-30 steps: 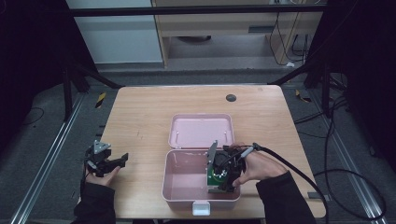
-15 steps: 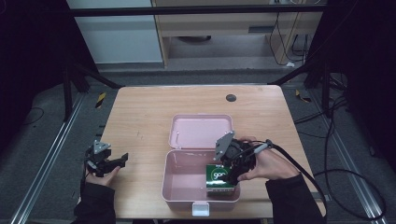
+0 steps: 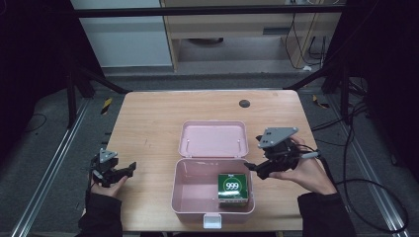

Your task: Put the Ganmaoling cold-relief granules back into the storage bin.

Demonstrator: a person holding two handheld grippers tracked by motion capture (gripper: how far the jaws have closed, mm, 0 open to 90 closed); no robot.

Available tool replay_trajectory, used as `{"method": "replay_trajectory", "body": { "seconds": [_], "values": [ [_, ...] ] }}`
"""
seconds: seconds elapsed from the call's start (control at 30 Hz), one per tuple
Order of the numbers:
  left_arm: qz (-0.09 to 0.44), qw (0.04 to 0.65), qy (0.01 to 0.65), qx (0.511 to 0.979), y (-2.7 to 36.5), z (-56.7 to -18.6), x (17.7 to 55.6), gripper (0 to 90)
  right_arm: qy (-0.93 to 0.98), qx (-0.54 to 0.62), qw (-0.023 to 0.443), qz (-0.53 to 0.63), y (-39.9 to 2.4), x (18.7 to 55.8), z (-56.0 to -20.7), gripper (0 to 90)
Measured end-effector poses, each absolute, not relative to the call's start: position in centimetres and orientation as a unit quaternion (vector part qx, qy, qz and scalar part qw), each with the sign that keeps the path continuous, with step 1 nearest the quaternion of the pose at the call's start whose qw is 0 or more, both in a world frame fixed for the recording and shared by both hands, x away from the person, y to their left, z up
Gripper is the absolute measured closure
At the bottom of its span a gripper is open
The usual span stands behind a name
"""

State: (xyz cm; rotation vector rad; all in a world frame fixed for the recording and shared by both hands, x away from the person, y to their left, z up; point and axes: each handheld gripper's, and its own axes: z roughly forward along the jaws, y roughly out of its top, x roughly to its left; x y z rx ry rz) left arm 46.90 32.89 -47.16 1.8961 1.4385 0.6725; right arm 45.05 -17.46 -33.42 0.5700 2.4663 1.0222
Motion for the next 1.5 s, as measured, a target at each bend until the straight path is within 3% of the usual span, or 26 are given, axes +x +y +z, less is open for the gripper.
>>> {"method": "replay_trajectory", "body": {
  "seconds": [0.33, 1.0, 1.23, 1.5],
  "values": [
    [0.253, 0.332, 0.546, 0.726, 32.8, -47.1, 46.8, 30.2, 0.791, 0.323, 0.251, 0.454, -22.1, 45.0, -35.5, 12.1],
    [0.247, 0.333, 0.543, 0.731, 32.9, -47.0, 46.8, 44.5, 0.740, 0.452, 0.274, 0.417, -25.7, 46.5, -43.4, 10.9],
    [0.250, 0.327, 0.545, 0.730, 33.0, -47.1, 46.9, 44.3, 0.741, 0.475, 0.271, 0.389, -26.8, 47.2, -45.8, 7.9],
    [0.256, 0.317, 0.550, 0.729, 33.1, -47.5, 47.0, 38.2, 0.741, 0.496, 0.272, 0.363, -27.8, 47.5, -47.5, 6.9]
  ]
}}
